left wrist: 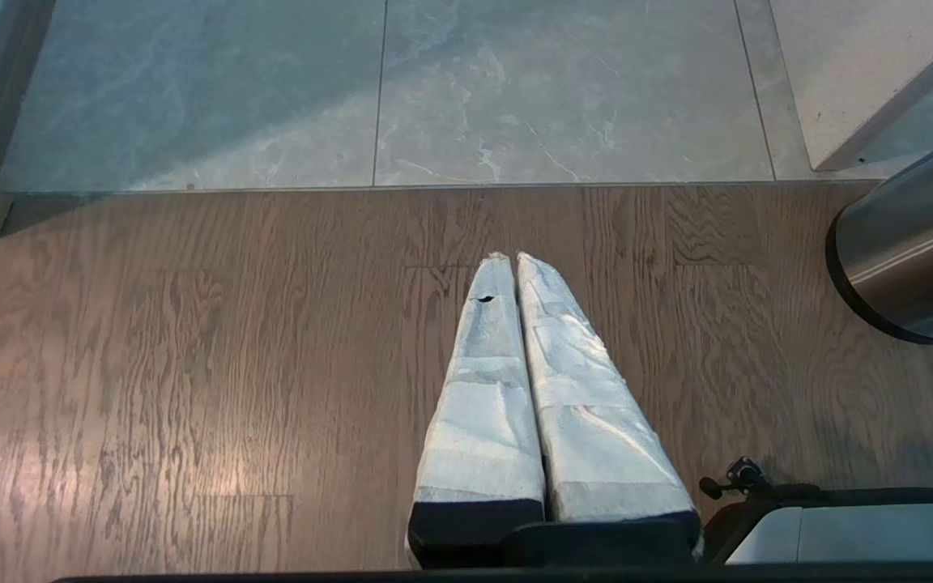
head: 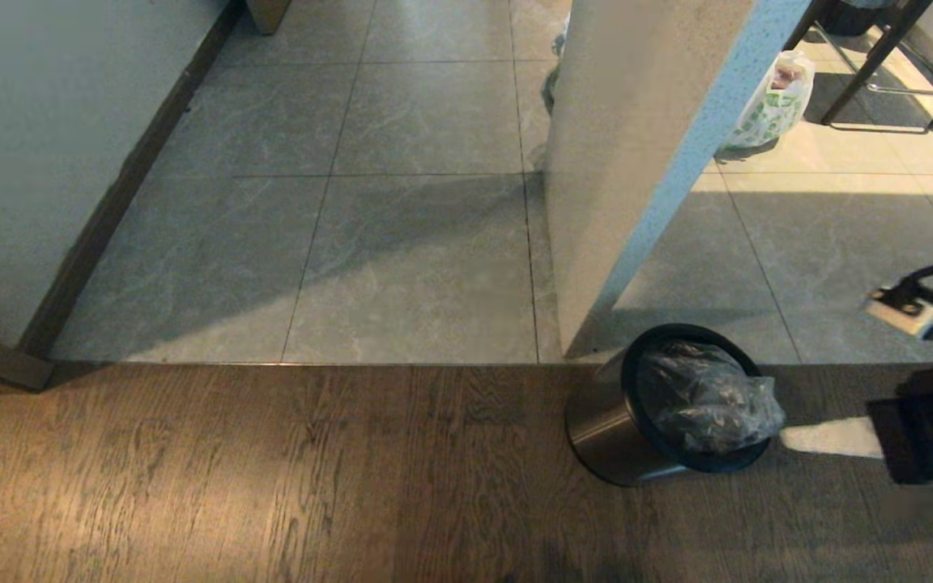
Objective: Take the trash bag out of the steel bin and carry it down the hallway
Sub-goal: Place the outer trash can on the ground
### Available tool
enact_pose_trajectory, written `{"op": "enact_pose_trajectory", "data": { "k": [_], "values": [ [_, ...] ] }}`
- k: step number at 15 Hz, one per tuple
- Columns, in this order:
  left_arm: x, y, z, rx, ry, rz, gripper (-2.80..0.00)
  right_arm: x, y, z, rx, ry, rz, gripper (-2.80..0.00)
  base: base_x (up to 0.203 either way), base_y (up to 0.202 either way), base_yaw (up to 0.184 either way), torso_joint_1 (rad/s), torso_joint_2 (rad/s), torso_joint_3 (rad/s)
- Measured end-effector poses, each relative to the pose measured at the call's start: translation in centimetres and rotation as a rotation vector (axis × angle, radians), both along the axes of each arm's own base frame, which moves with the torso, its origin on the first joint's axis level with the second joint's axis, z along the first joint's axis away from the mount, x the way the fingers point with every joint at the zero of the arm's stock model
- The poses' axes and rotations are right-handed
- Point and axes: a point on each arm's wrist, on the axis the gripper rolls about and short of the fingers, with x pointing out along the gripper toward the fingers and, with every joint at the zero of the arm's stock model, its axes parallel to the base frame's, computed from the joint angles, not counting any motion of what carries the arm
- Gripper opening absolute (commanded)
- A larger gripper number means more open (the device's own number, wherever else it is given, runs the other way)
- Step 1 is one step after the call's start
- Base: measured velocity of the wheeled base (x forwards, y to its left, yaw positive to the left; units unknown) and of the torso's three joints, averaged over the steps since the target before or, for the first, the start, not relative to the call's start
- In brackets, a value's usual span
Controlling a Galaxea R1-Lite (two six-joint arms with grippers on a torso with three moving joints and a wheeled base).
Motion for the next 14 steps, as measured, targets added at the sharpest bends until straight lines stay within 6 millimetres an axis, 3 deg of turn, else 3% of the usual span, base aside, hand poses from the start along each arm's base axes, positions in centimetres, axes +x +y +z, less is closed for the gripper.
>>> {"op": "enact_pose_trajectory", "data": {
  "k": [6,10,14],
  "values": [
    [0.0,0.0,0.0,0.000,0.000,0.000,-2.80,11.0,4.7,-6.6,-0.005,0.049,0.135,0.00,0.000,0.000,0.000,0.000,0.00,0.000],
    [0.0,0.0,0.0,0.000,0.000,0.000,-2.80,13.8,6.2,-10.3,-0.022,0.095,0.159,0.00,0.000,0.000,0.000,0.000,0.00,0.000],
    [0.0,0.0,0.0,0.000,0.000,0.000,-2.80,16.4,7.1,-11.3,-0.087,0.068,0.139,0.00,0.000,0.000,0.000,0.000,0.00,0.000]
  ]
}}
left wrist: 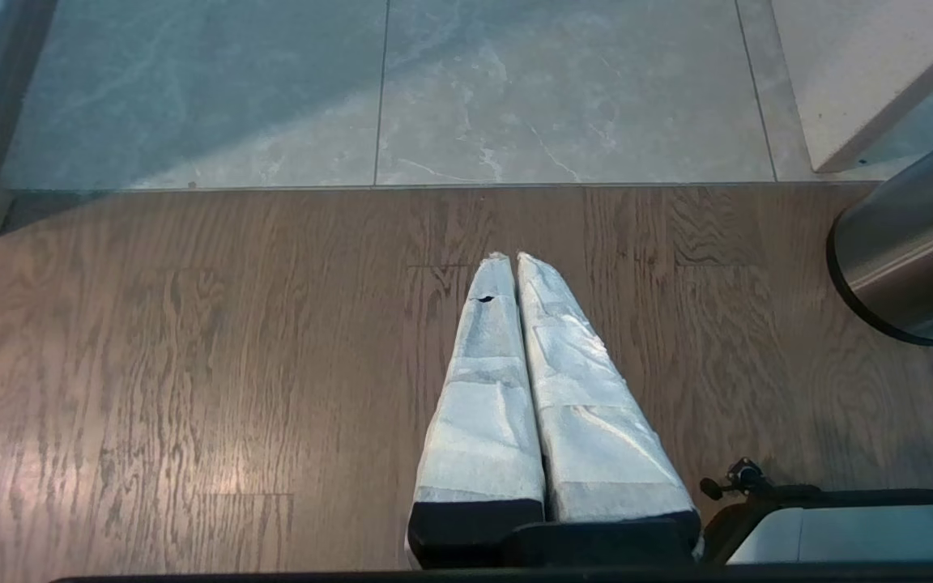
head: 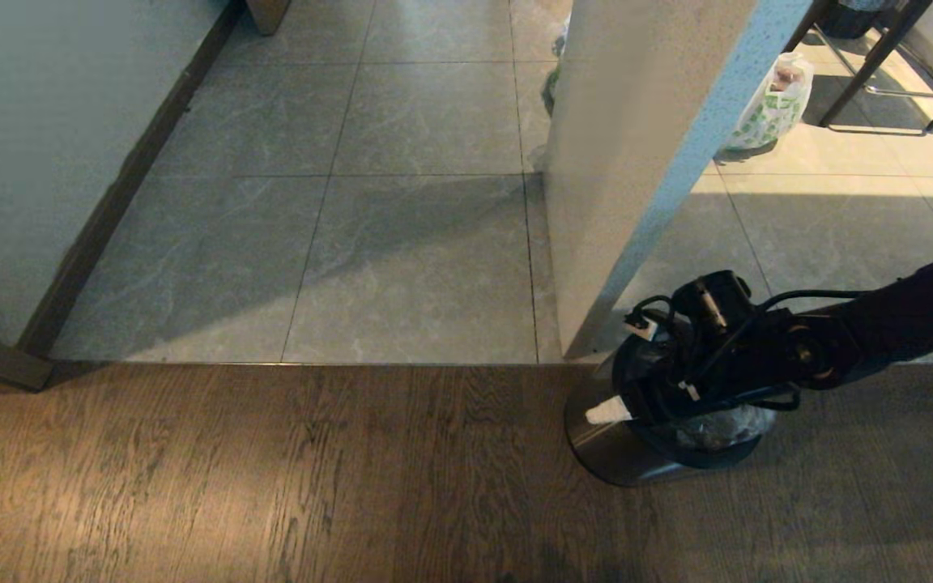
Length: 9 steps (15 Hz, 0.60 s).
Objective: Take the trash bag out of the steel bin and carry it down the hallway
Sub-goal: Place the outer trash can on the ground
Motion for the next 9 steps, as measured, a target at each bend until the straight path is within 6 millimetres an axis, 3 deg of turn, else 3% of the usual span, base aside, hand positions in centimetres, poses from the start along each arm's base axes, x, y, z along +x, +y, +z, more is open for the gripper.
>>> {"op": "enact_pose_trajectory", "data": {
  "k": [9],
  "values": [
    [0.0,0.0,0.0,0.000,-0.001,0.000,-2.80,0.1,-1.0,0.5,-0.065,-0.019,0.003,0.00,0.000,0.000,0.000,0.000,0.00,0.000]
  ]
}}
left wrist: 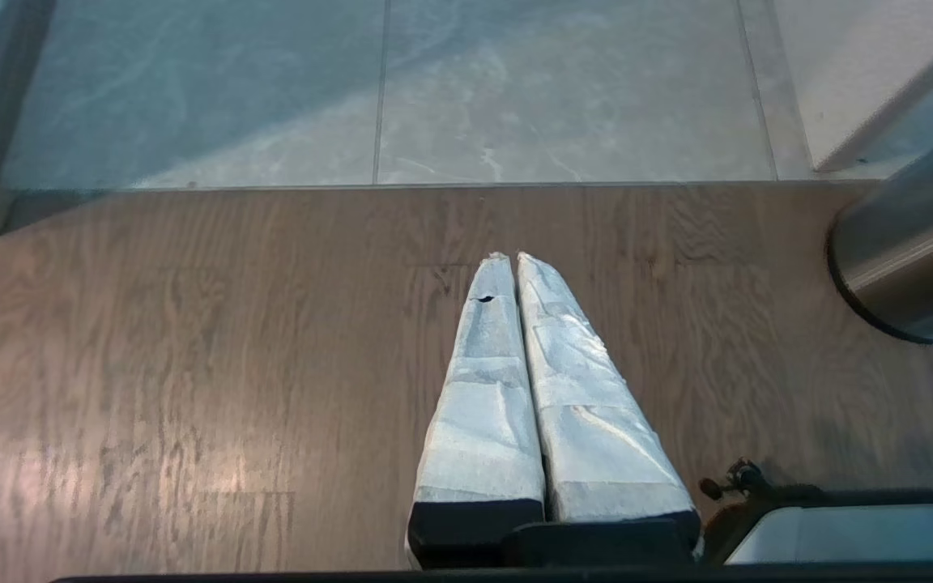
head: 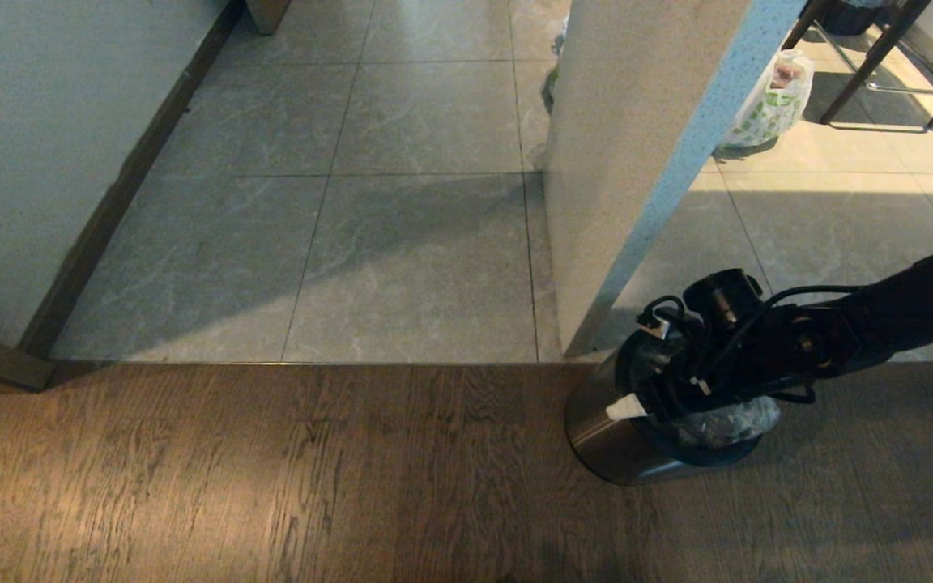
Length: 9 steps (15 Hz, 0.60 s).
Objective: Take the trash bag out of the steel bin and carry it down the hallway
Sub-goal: Place the outer trash can on the ground
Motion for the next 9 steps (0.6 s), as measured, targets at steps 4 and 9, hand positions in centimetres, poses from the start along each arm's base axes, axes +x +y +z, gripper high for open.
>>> {"op": "enact_pose_trajectory", "data": {
  "k": [4,9],
  "values": [
    [0.00,0.00,0.00,0.000,0.000,0.000,-2.80,-0.31,-0.22,0.70,0.006,0.007,-0.005,0.00,0.000,0.000,0.000,0.000,0.00,0.000],
    [0.00,0.00,-0.01,0.000,0.001,0.000,-2.80,0.55,0.08,-0.23,0.014,-0.005,-0.007,0.00,0.000,0.000,0.000,0.000,0.00,0.000]
  ]
}}
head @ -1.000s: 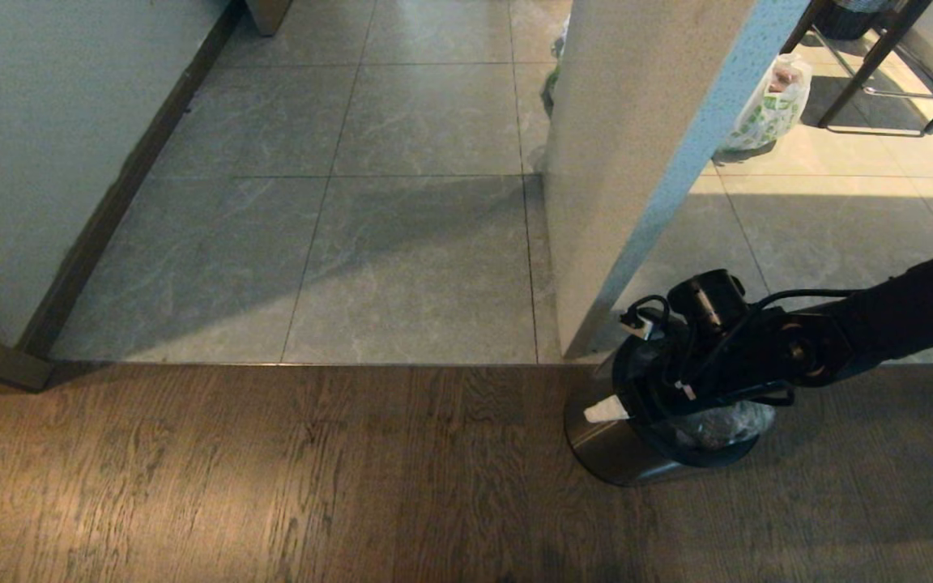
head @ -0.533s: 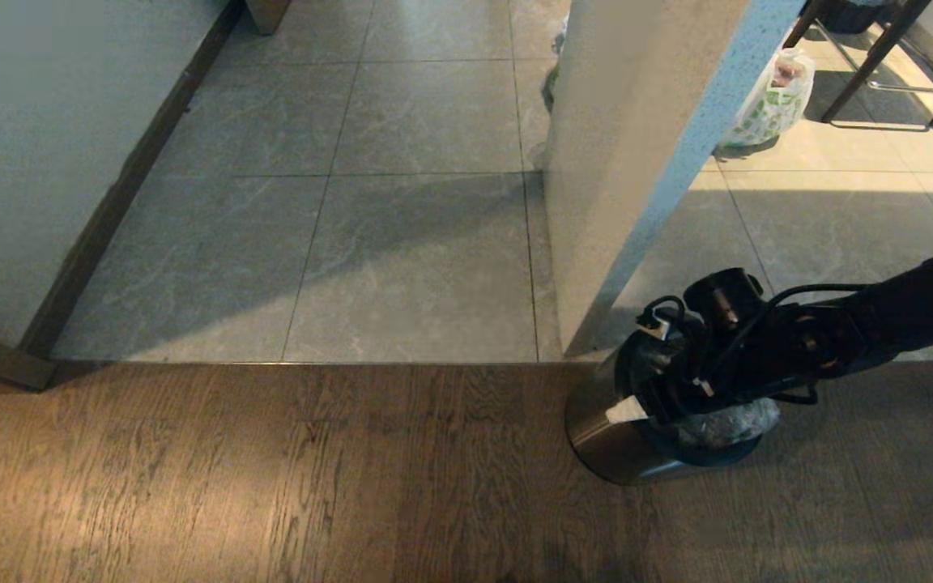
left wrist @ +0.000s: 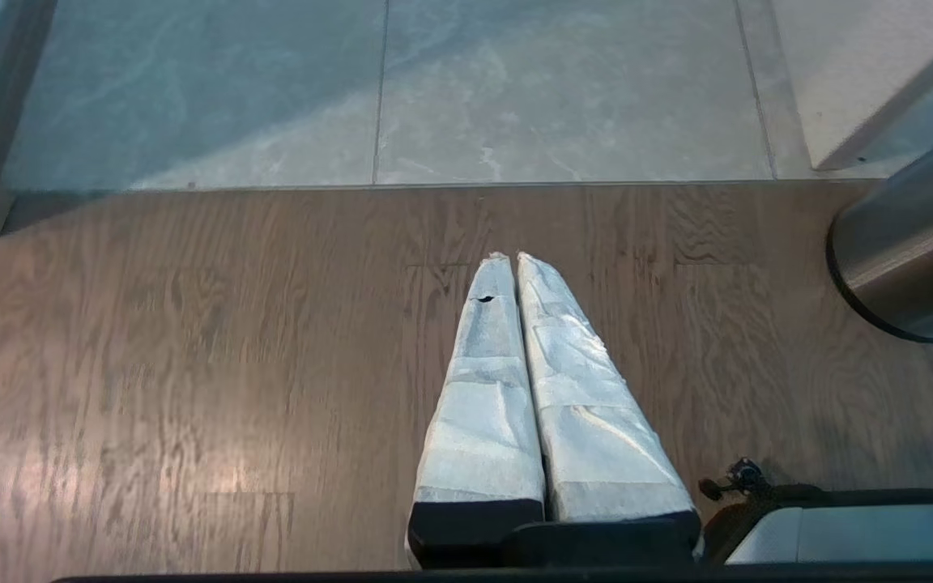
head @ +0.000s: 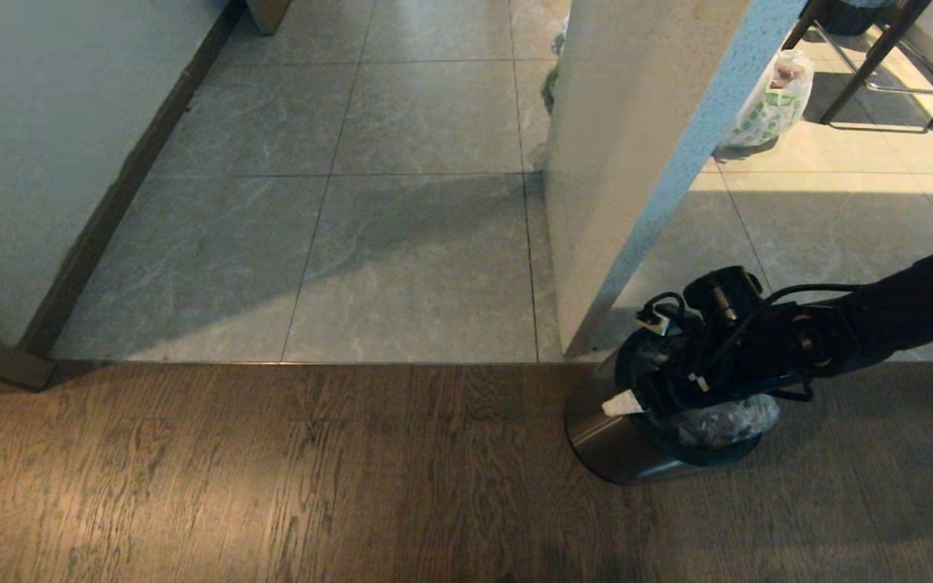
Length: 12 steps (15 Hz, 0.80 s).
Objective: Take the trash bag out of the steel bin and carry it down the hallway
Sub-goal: Place the outer trash can on the ground
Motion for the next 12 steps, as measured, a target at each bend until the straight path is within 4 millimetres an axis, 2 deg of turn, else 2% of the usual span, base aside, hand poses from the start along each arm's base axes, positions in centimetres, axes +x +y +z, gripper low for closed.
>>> {"op": "enact_pose_trajectory", "data": {
  "k": [9,10,11,12],
  "values": [
    [0.0,0.0,0.0,0.000,0.000,0.000,-2.80,2.2,0.9,-3.5,-0.010,-0.013,0.007,0.00,0.000,0.000,0.000,0.000,0.00,0.000],
    [0.0,0.0,0.0,0.001,0.000,0.000,-2.80,2.4,1.1,-3.9,-0.008,-0.019,0.011,-2.04,0.000,0.000,0.000,0.000,0.00,0.000],
    [0.0,0.0,0.0,0.000,0.000,0.000,-2.80,2.5,1.2,-4.3,-0.009,-0.018,0.012,-2.80,0.000,0.000,0.000,0.000,0.00,0.000],
    [0.0,0.0,0.0,0.000,0.000,0.000,-2.80,2.7,1.2,-4.5,-0.006,-0.027,0.011,-2.80,0.000,0.000,0.000,0.000,0.00,0.000]
  ]
}}
